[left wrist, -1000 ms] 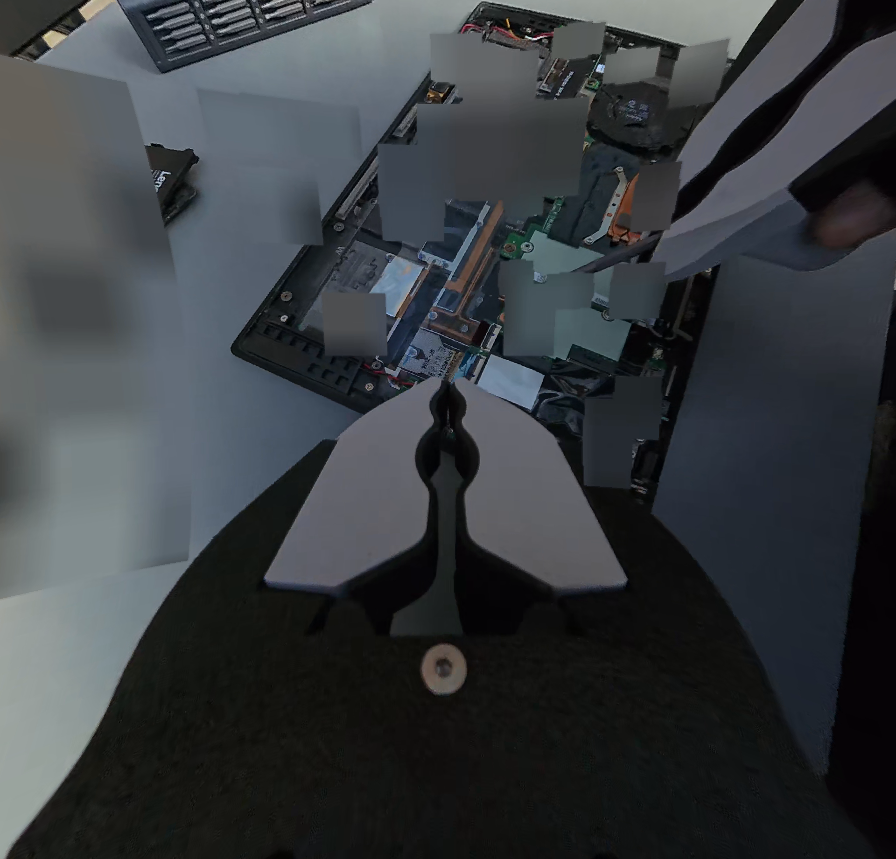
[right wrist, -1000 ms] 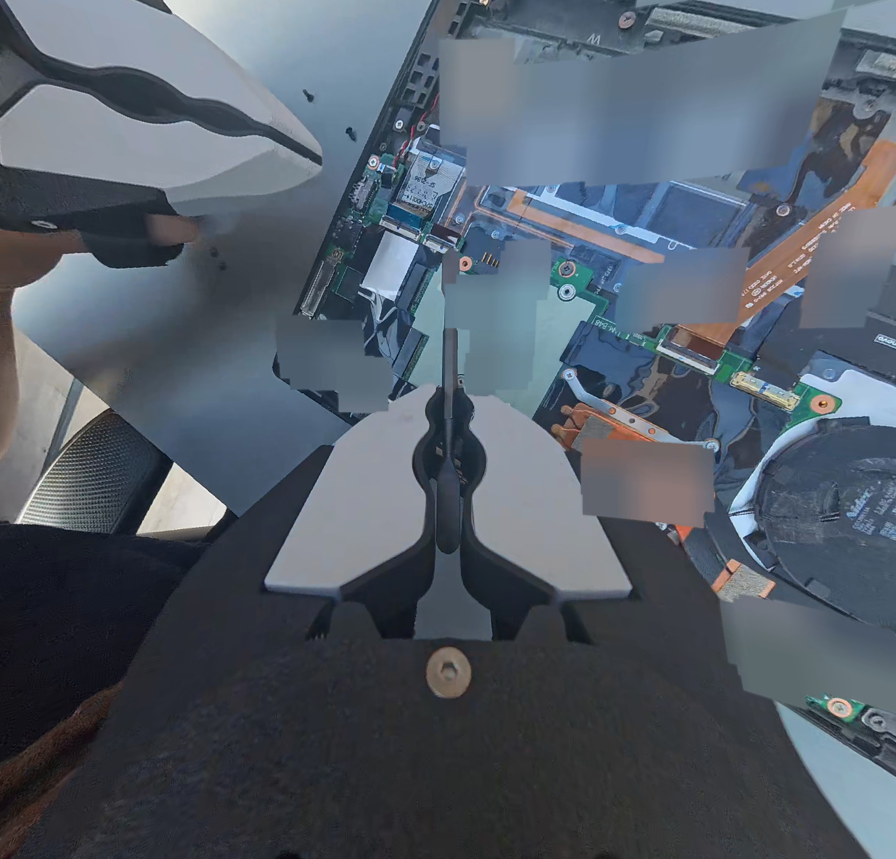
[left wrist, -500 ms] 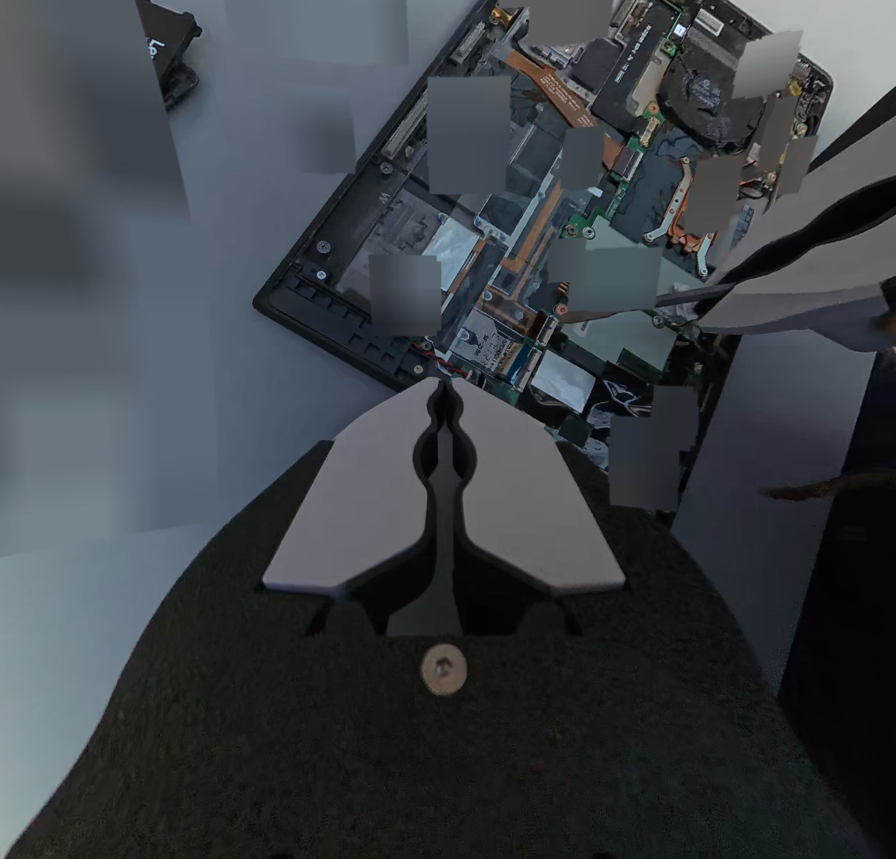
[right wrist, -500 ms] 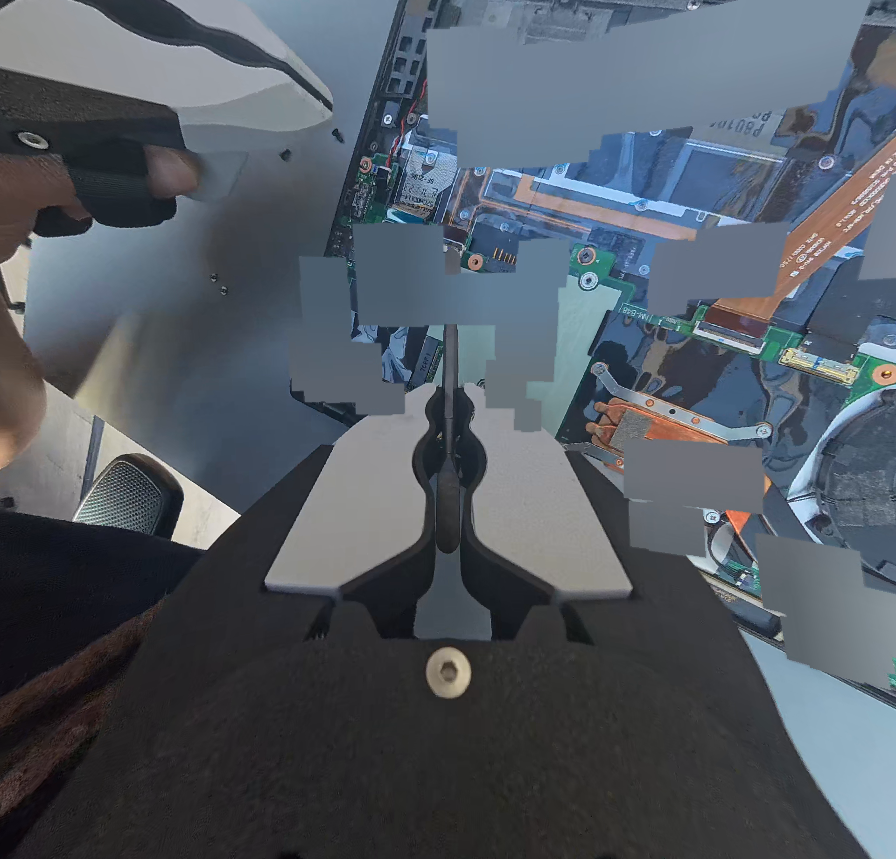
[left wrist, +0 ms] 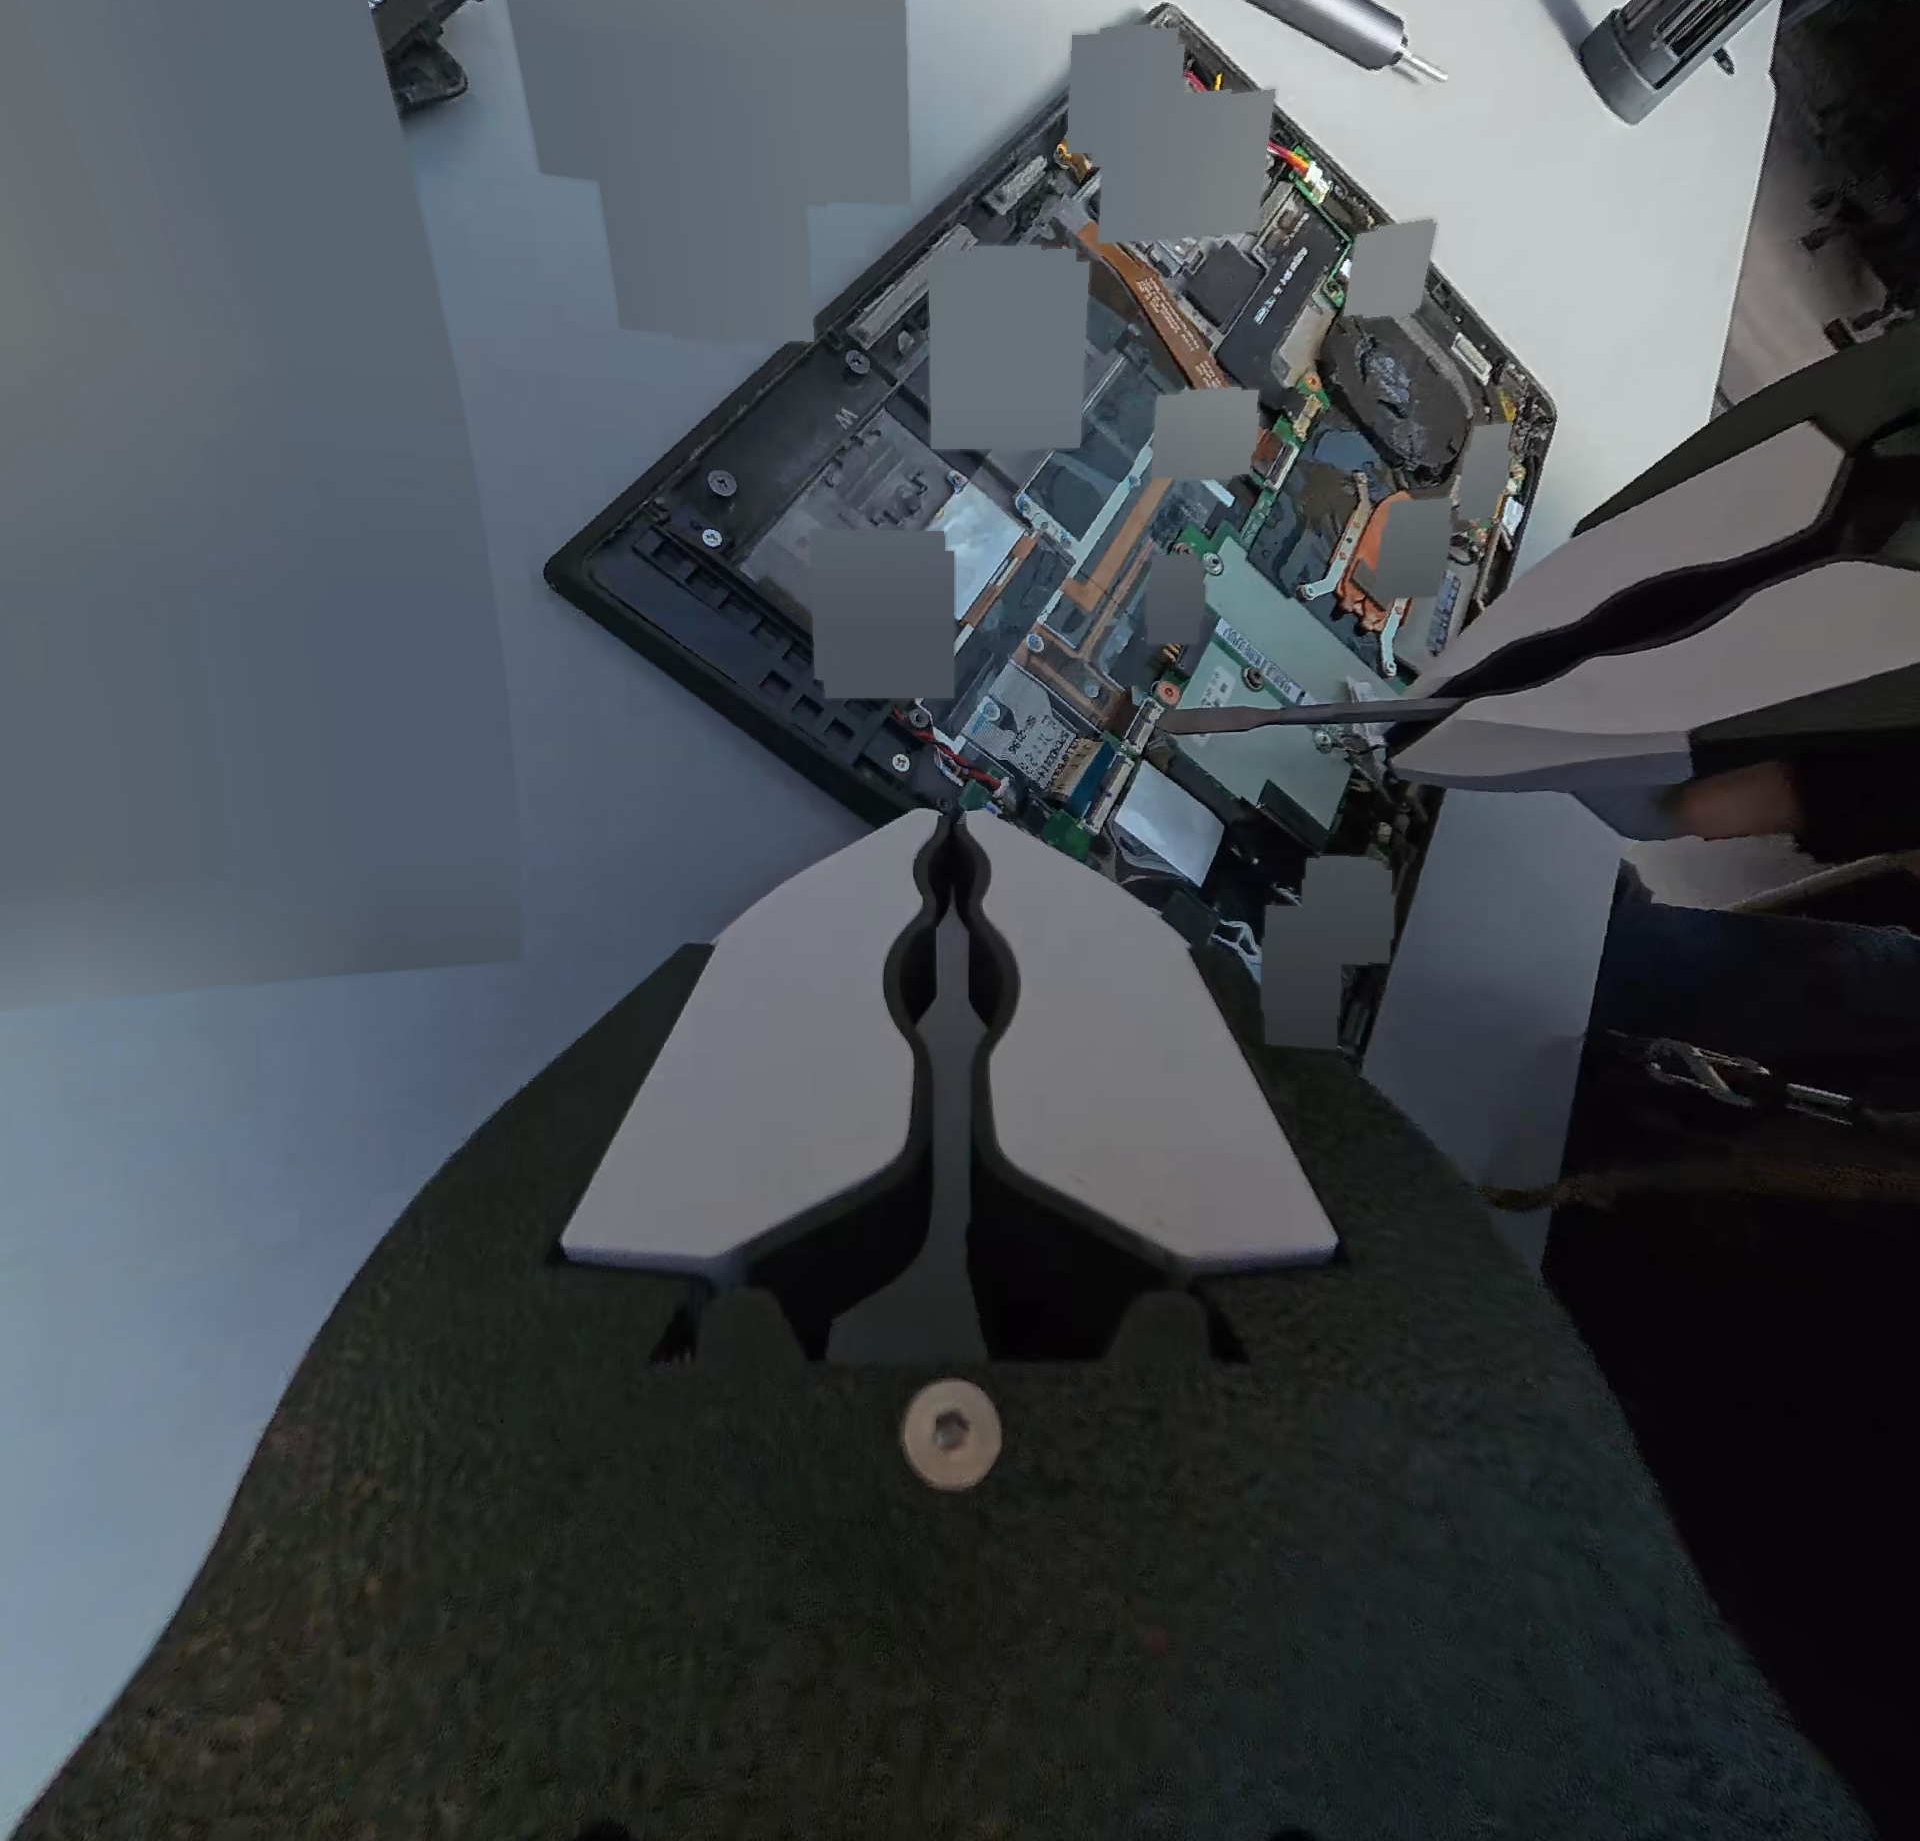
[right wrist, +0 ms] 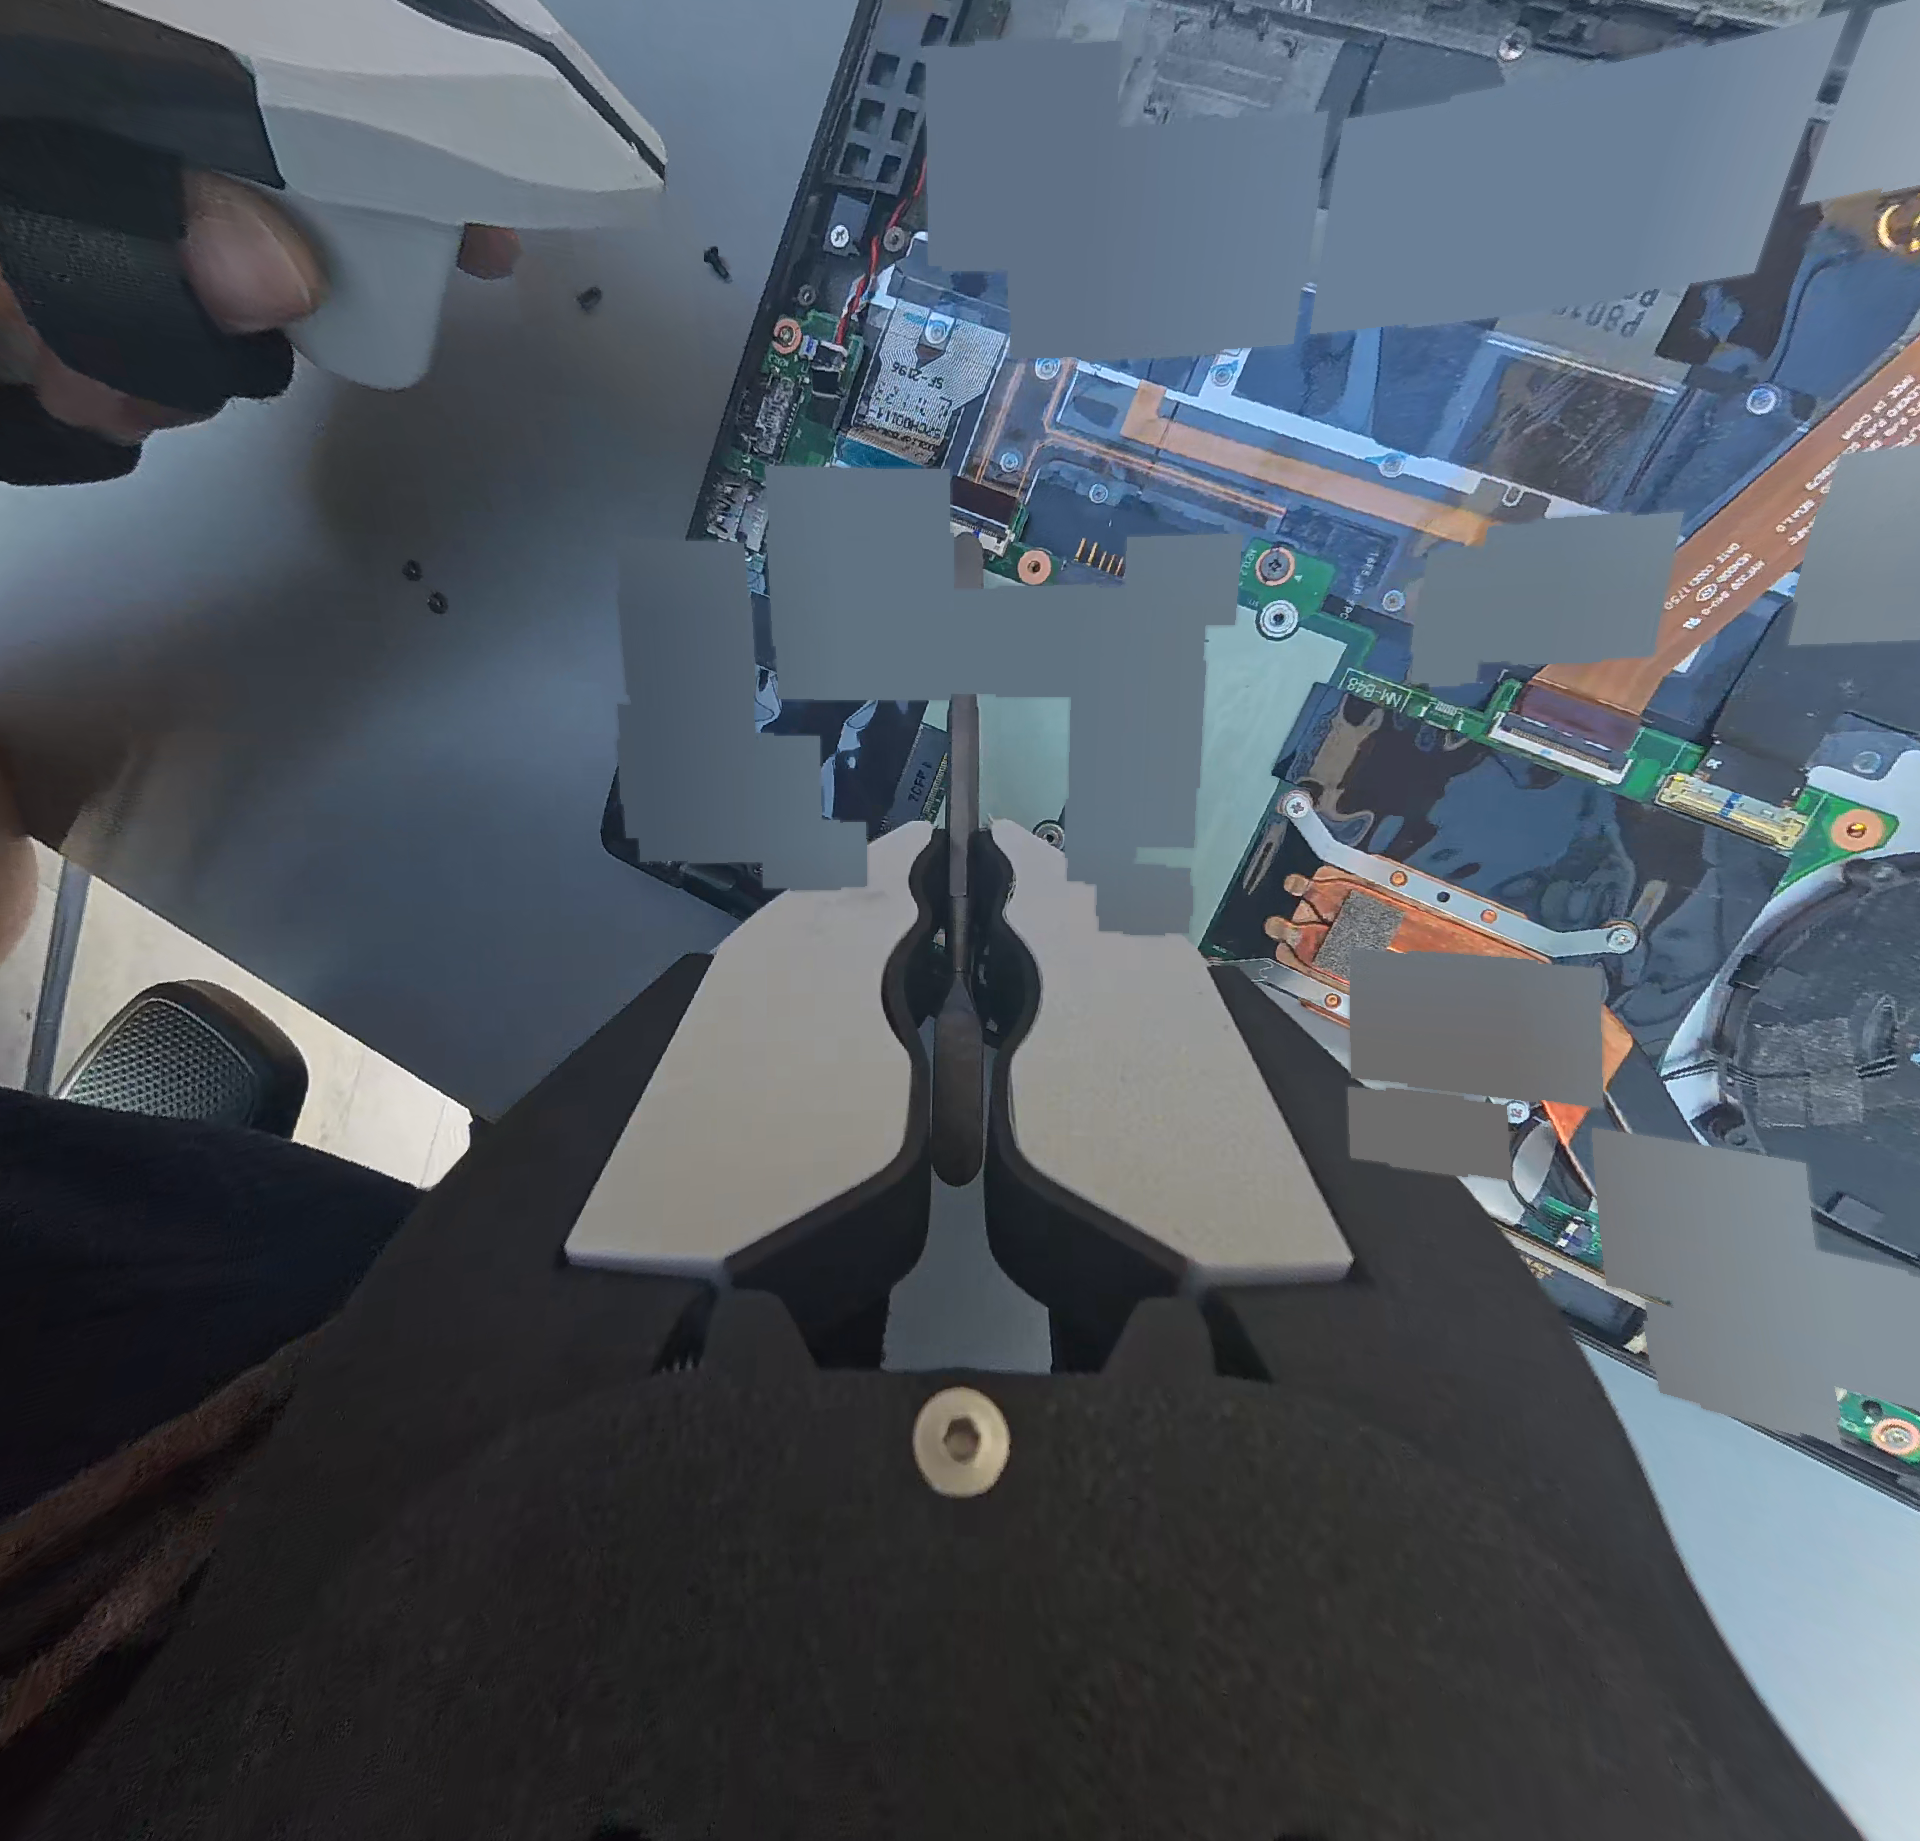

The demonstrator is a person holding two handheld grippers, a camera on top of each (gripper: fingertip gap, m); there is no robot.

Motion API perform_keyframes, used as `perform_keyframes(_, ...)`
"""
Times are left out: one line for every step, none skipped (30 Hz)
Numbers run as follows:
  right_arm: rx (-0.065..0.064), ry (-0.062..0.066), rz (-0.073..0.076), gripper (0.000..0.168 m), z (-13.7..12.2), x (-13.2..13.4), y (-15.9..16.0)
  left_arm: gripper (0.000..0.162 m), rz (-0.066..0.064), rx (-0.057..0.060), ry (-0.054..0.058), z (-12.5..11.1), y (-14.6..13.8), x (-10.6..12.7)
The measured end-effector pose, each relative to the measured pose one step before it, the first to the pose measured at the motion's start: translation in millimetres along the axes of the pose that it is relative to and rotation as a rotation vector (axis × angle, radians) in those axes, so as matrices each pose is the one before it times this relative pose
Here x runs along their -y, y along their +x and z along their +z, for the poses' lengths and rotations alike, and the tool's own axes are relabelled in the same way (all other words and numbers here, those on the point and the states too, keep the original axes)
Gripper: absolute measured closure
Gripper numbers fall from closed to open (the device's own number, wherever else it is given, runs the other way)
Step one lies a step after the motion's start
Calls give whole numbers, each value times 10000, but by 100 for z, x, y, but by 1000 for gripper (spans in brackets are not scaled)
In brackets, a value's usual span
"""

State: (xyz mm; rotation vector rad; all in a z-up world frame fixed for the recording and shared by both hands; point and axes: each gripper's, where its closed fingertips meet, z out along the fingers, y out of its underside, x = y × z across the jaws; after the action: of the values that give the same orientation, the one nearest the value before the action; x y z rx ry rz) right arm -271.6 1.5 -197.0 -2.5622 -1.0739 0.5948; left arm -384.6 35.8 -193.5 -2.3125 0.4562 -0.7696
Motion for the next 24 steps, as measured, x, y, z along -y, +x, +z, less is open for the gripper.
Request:
perform_keyframes(-48,13,-16,165,16,25,24,162,-65,-94,-19,79,54,-122)
perform_keyframes(-19,4,-1,165,13,34,-3,162,-30,-58,-28,73,58,-121)
perform_keyframes(-20,-29,-31,165,16,4,-10,162,-12,-33,-12,46,67,-80)
perform_keyframes(-23,9,-37,165,7,64,-19,162,0,-26,2,26,59,-36)
perform_keyframes(-21,-32,-38,165,27,2,-8,162,0,-21,7,10,42,-25)
perform_keyframes(-20,-64,-42,164,60,-65,-5,162,-21,-12,6,16,11,-13)
perform_keyframes(-20,-27,-29,164,60,-29,16,162,-23,-12,11,11,-21,-10)
perform_keyframes(-9,-31,-20,164,38,-50,-2,162,-19,-2,0,16,-33,-29)
perform_keyframes(-21,-3,0,164,21,1,34,162,-15,14,-3,0,-71,-35)
perform_keyframes(-18,30,7,165,-18,65,0,162,-7,6,-1,-7,-45,-40)
perform_keyframes(-32,-5,-8,165,-2,17,40,162,-4,-4,3,-20,-9,-20)
perform_keyframes(-34,-17,-18,165,19,-12,43,162,1,-1,3,-32,-8,-7)
perform_keyframes(-18,-24,-13,165,45,-26,19,162,5,-5,-1,-12,0,-10)
perform_keyframes(-2,-10,17,165,15,-15,-12,162,5,-13,-1,-4,19,-23)
perform_keyframes(-17,-37,-14,164,-1,-34,2,162,3,-11,-2,2,25,-23)
perform_keyframes(-30,-5,-25,165,6,10,1,162,-4,-4,-11,10,-17,-42)
perform_keyframes(-12,1,2,165,-4,28,-10,162,-6,-9,-11,10,3,-35)
perform_keyframes(-19,13,-4,165,10,40,20,162,-4,-12,-6,1,2,-22)
perform_keyframes(-55,36,-11,165,4,88,60,162,-5,-11,-6,1,2,-23)
perform_keyframes(-33,21,-36,165,18,77,10,162,0,-14,-5,-2,7,-28)
perform_keyframes(-6,-57,-56,165,59,-36,-17,162,3,-6,2,-12,-9,0)
perform_keyframes(-10,-5,-31,165,30,22,-8,162,-2,-3,-2,-2,-18,-18)
perform_keyframes(19,3,-13,165,0,31,-52,162,-8,-9,-13,1,-16,-31)
perform_keyframes(-11,-3,-14,165,-20,21,5,162,-4,-6,-4,-4,-14,-21)
